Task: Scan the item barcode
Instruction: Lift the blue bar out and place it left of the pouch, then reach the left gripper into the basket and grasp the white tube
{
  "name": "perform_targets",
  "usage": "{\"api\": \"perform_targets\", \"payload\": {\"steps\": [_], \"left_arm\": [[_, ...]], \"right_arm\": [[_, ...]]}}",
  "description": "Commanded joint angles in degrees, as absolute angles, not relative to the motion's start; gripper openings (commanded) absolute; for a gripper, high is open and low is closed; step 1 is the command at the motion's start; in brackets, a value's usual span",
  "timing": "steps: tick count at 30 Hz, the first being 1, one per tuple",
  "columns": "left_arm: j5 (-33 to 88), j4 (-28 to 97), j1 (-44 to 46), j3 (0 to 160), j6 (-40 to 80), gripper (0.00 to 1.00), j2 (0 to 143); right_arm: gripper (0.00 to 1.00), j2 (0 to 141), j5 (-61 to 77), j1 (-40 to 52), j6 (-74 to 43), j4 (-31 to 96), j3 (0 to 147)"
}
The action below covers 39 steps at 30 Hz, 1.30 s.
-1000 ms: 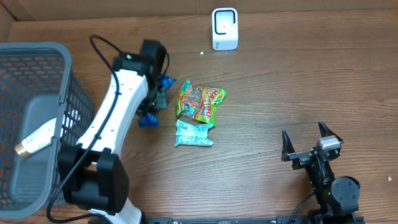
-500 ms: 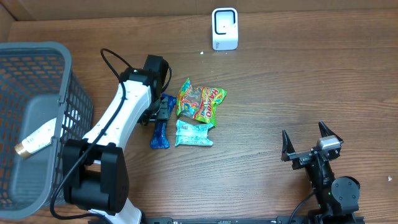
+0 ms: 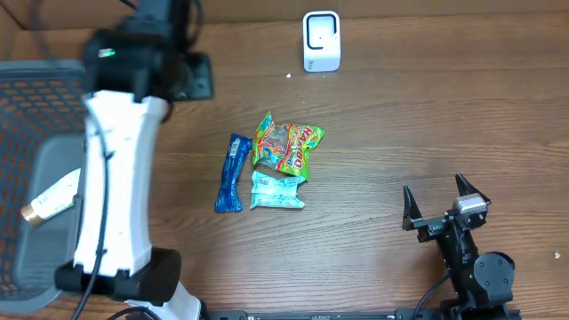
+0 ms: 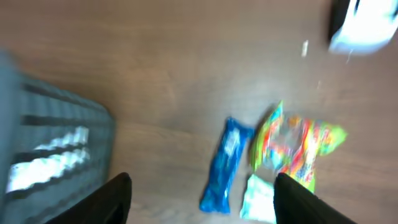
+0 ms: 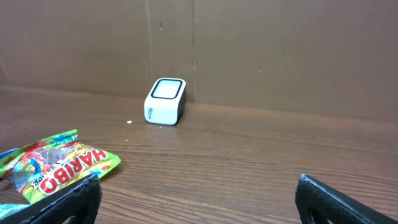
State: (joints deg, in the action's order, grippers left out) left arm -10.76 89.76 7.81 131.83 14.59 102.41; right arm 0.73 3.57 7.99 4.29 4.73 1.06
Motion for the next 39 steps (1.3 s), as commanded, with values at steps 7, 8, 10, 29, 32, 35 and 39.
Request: {"api": "perform_targets", "payload": {"steps": [7, 8, 10, 29, 32, 35, 39], "left_arm": [[-13.10, 96.82, -11.57, 146.26, 17.39, 0.89, 100.14], [-10.41, 96.82, -15.09, 146.23, 17.39, 0.93, 100.05], [-4.51, 96.82, -22.20, 145.45, 17.54, 0.94, 100.07], [-5.69, 77.38, -41.95, 99.94, 47.29, 1.00, 100.07], [-4.82, 68.93, -41.63, 92.55, 50.24, 1.00, 100.07], [-4.86, 60.38, -41.23, 86.43, 51.16, 1.00, 100.07], [-4.84, 51.29, -41.12, 79.66, 53.08, 1.00, 100.07]], "right_arm": [[1.00, 0.16, 3.25, 8.34, 4.36, 4.43, 0.45], [1.00, 0.16, 3.25, 8.36, 4.36, 4.43, 0.45], [1.00, 0.16, 3.25, 8.34, 4.34, 4.43, 0.45], [1.00, 0.16, 3.25, 8.34, 4.36, 4.43, 0.45], [1.00, 0.16, 3.25, 8.34, 4.36, 4.43, 0.45], [1.00, 0.16, 3.25, 8.34, 4.36, 4.43, 0.45], [1.00, 0.16, 3.25, 8.34, 4.36, 4.43, 0.45]]}}
